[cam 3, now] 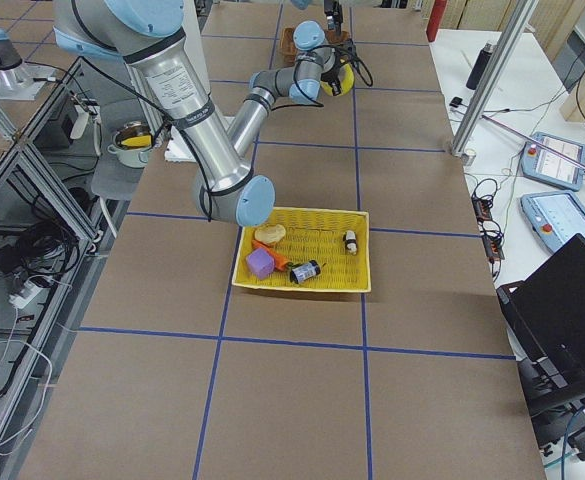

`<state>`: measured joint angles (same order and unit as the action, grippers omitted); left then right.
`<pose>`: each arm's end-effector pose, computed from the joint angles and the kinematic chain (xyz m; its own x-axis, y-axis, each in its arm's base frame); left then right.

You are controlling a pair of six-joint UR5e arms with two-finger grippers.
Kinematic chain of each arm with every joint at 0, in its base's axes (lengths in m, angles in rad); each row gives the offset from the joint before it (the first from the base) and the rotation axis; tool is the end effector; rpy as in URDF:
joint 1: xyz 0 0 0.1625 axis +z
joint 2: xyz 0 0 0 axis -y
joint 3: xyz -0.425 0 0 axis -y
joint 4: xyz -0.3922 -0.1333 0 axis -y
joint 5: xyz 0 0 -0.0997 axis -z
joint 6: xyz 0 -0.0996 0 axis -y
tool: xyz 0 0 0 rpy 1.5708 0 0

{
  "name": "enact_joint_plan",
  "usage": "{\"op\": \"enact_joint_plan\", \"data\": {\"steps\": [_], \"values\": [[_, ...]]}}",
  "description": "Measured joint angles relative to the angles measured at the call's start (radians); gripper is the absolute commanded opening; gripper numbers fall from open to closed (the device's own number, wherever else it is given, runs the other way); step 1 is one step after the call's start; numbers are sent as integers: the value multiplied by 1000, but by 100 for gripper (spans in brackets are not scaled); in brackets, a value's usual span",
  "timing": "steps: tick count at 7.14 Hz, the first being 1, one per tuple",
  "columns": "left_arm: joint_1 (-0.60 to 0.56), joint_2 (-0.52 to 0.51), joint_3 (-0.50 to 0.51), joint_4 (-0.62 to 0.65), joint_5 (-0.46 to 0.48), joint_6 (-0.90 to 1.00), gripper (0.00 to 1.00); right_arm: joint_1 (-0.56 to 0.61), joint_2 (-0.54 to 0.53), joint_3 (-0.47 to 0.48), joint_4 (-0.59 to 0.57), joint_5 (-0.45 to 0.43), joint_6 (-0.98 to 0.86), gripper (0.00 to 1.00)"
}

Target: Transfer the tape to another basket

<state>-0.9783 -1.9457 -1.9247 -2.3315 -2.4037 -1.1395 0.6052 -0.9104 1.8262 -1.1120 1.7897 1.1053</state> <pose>0.2427 -0.4672 0.2029 0.1023 0.3516 -0.9305 0.1139 0.9252 0.3621 -0.4418 -0.4414 0.1083 0.3139 -0.3156 0.8955 -0.2678 0.8754 0.4024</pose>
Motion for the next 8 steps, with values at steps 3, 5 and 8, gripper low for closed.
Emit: {"op": "enact_joint_plan", "data": {"steps": [3,5,8], "values": [[73,-11,7,-39,1,-4,99,-69,6,-2,87,-76,20,0],[88,-14,7,-43,1,-3,99,-102,19,-4,93,-122,21,0],[91,-16,9,-43,1,-2,99,-135,38,-18,94,-163,21,0]]}}
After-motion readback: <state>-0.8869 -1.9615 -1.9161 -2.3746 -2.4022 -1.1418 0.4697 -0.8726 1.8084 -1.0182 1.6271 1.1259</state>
